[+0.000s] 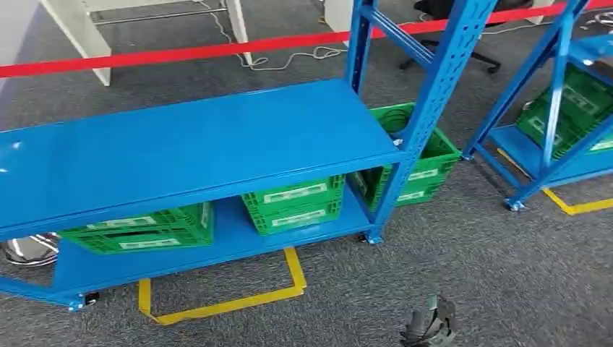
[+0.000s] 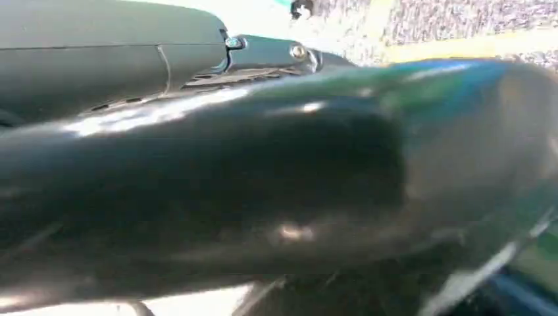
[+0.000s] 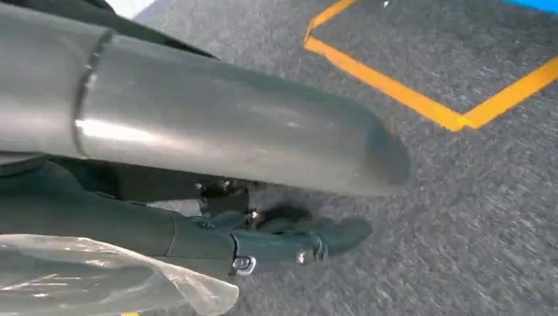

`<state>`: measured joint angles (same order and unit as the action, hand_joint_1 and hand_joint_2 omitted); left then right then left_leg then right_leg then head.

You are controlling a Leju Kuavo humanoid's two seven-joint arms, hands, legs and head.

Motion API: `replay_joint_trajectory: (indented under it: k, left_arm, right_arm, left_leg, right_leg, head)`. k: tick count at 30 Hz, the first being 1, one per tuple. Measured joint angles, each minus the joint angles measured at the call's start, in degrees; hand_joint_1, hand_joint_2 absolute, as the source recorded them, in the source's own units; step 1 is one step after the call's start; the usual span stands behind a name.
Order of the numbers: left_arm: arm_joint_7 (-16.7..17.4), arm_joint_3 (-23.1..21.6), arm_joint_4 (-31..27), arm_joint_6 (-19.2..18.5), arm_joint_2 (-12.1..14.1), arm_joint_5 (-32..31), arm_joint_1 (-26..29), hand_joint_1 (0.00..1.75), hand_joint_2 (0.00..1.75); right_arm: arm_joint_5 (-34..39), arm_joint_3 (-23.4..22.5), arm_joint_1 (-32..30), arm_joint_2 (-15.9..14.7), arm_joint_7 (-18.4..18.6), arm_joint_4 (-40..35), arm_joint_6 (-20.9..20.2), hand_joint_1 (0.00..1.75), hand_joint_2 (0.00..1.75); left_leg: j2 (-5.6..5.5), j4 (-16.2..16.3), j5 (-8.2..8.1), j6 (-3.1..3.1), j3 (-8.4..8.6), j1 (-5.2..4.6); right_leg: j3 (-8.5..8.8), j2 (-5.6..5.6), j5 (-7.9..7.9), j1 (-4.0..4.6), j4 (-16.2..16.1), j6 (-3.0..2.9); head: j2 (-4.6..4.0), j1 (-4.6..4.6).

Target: Take the parts from the cabinet and place them on the table.

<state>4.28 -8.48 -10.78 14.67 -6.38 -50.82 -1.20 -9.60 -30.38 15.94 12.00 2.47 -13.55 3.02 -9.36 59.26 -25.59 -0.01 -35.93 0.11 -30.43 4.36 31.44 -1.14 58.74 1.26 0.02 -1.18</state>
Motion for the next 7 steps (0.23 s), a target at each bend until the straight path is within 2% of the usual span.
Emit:
replay_joint_trajectory:
  k: [1, 2, 3, 4, 5, 6, 7]
  left_arm:
    - [0.04, 0.0, 0.0, -0.04, 0.28, 0.07, -0.04, 0.0, 0.0]
    - [0.04, 0.0, 0.0, -0.06, 0.0, 0.07, -0.08, 0.0, 0.0]
    - [0.04, 0.0, 0.0, -0.11, 0.13, 0.07, -0.29, 0.0, 0.0]
    - [0.04, 0.0, 0.0, -0.11, 0.13, 0.07, -0.47, 0.0, 0.0]
    - [0.04, 0.0, 0.0, -0.13, 0.11, 0.07, -0.49, 0.0, 0.0]
    - [0.04, 0.0, 0.0, -0.15, 0.09, 0.07, -0.41, 0.0, 0.0]
    - [0.04, 0.0, 0.0, -0.2, 0.09, 0.07, -0.2, 0.0, 0.0]
  right_arm:
    - [-0.02, 0.13, 0.15, 0.13, 0.02, -0.02, -0.07, 0.0, 0.0]
    - [-0.02, 0.2, 0.24, 0.06, 0.02, -0.09, -0.13, 0.0, 0.0]
    - [-0.02, 0.37, 0.18, 0.07, 0.07, -0.09, -0.22, 0.0, 0.0]
    - [-0.02, 0.41, 0.02, 0.02, 0.09, -0.09, -0.22, 0.0, 0.0]
    - [-0.02, 0.41, -0.01, -0.07, 0.09, -0.09, -0.22, 0.0, 0.0]
    - [-0.02, 0.41, -0.05, -0.07, 0.13, -0.09, -0.13, 0.0, 0.0]
    - [-0.02, 0.44, -0.05, -0.07, 0.15, -0.09, -0.17, 0.0, 0.0]
  left_leg:
    - [1.1, 0.21, -0.25, -0.07, -0.11, -0.01]
    - [5.09, 1.48, -0.93, -0.53, -0.54, -0.55]
    - [7.25, 4.84, -2.58, -1.01, -2.14, -0.39]
    - [8.21, 9.41, -4.46, -1.28, -4.42, -0.19]
    - [8.66, 13.6, -5.9, -1.45, -6.55, -0.02]
    - [8.84, 16.45, -6.39, -1.6, -8.02, 0.18]
    - [8.95, 16.39, -5.41, -1.69, -8.08, 0.34]
  right_leg:
    - [0.44, -0.94, -0.26, -0.57, -0.44, -0.43]
    - [0.97, -1.59, -0.18, -0.42, -0.79, -0.63]
    - [1.46, -2.77, 0.05, -0.32, -0.92, -1.05]
    - [1.87, -3.85, 0.35, -0.23, -0.92, -1.18]
    - [2.21, -4.95, 0.68, -0.2, -0.92, -1.2]
    - [2.53, -5.96, 0.99, -0.2, -0.92, -1.19]
    - [2.85, -6.83, 1.3, -0.21, -0.92, -1.14]
  head:
    - [0.0, 0.02]
    - [0.0, 0.6]
    - [0.0, 1.05]
    - [0.0, 1.05]
    - [0.0, 1.07]
    - [0.0, 1.07]
    - [0.0, 1.05]
